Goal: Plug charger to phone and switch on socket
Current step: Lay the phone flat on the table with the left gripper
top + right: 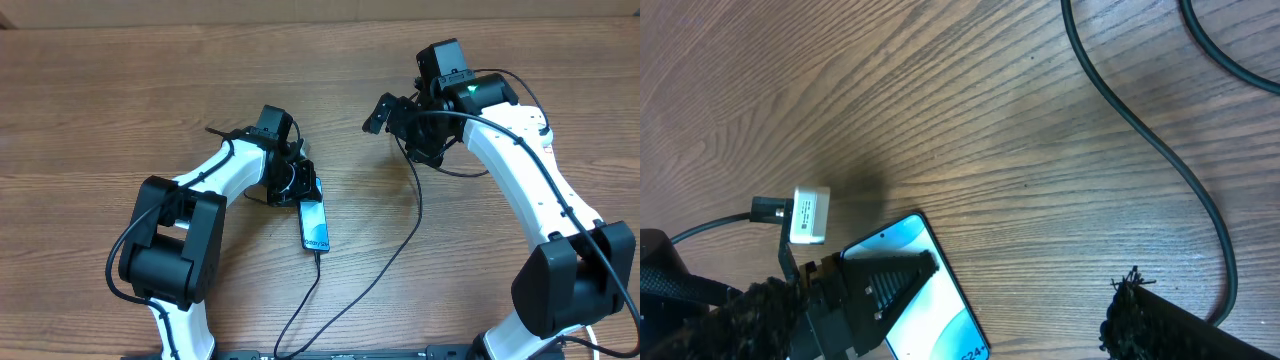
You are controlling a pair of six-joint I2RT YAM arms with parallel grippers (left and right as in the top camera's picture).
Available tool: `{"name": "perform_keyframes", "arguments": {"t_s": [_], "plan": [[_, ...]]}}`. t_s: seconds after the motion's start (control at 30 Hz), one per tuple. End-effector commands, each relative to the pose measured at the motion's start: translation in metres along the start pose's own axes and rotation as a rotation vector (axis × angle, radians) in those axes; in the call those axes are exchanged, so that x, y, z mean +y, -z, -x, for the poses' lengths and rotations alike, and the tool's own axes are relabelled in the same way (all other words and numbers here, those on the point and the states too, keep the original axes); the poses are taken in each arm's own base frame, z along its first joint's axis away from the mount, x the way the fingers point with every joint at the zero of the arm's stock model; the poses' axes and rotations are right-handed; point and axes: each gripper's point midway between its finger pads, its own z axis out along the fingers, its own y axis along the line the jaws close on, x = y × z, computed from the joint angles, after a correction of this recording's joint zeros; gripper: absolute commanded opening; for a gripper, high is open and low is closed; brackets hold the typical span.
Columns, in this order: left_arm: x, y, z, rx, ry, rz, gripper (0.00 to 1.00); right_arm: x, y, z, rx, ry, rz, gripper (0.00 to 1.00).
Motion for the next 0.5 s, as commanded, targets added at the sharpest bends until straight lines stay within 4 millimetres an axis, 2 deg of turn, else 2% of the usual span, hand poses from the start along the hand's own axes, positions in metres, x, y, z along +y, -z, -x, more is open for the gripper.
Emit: {"name": "perform_keyframes", "arguments": {"t_s": [0.0, 0.17, 0.47], "plan": [[0.0079, -0.0078, -0.0036, 0.018, -0.005, 0.029, 0.20, 0.0045, 0.0104, 0.0033, -0.032, 0.022, 0.013, 1.00], [0.0079, -0.0078, -0.0037, 0.018, -0.005, 0.029, 0.20, 0.0045, 0.0104, 0.0033, -0.032, 0.022, 0.013, 1.00], [0.0086, -0.0078, -0.0049, 0.023, -0.002, 0.032, 0.29, 0.0044, 0.0104, 0.0032, -0.032, 0.022, 0.012, 1.00]]}}
